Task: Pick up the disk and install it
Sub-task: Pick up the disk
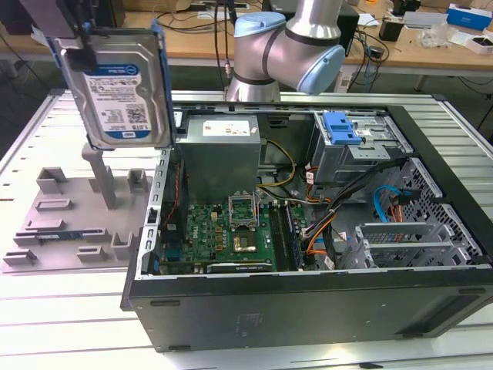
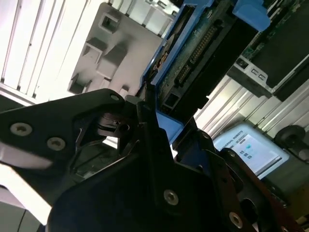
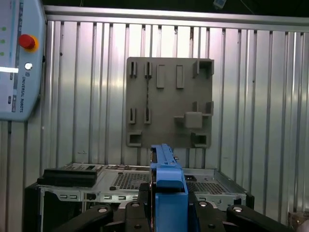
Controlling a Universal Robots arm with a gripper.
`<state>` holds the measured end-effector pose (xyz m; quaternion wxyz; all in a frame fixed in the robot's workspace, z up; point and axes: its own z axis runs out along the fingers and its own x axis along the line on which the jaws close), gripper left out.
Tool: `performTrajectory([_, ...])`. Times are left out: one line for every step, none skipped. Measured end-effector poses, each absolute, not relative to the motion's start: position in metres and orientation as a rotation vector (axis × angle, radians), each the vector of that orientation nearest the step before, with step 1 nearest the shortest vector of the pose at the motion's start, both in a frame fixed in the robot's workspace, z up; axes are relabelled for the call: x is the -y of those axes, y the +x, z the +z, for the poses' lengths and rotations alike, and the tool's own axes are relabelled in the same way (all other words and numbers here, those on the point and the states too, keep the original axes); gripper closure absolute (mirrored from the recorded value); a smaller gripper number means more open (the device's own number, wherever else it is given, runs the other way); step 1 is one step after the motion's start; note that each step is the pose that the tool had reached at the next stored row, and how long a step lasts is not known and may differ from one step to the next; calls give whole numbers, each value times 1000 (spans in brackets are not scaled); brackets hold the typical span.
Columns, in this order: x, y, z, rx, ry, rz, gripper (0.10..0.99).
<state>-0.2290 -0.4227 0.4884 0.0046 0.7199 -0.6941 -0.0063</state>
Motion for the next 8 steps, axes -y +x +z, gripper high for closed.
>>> performTrajectory([424, -225, 488, 2174, 2255, -20, 718])
performTrajectory([426, -220, 488, 2174, 2255, -20, 718])
performTrajectory([428, -216, 488, 2174, 2255, -20, 718])
performTrajectory([430, -212, 488, 2174, 2255, -20, 718])
performTrajectory([431, -209, 488, 2174, 2255, -20, 718])
performTrajectory([434, -203, 488, 2174, 2255, -20, 718])
performTrajectory([436, -199, 488, 2174, 2255, -20, 718])
performTrajectory([438, -195, 488, 2174, 2255, -20, 718])
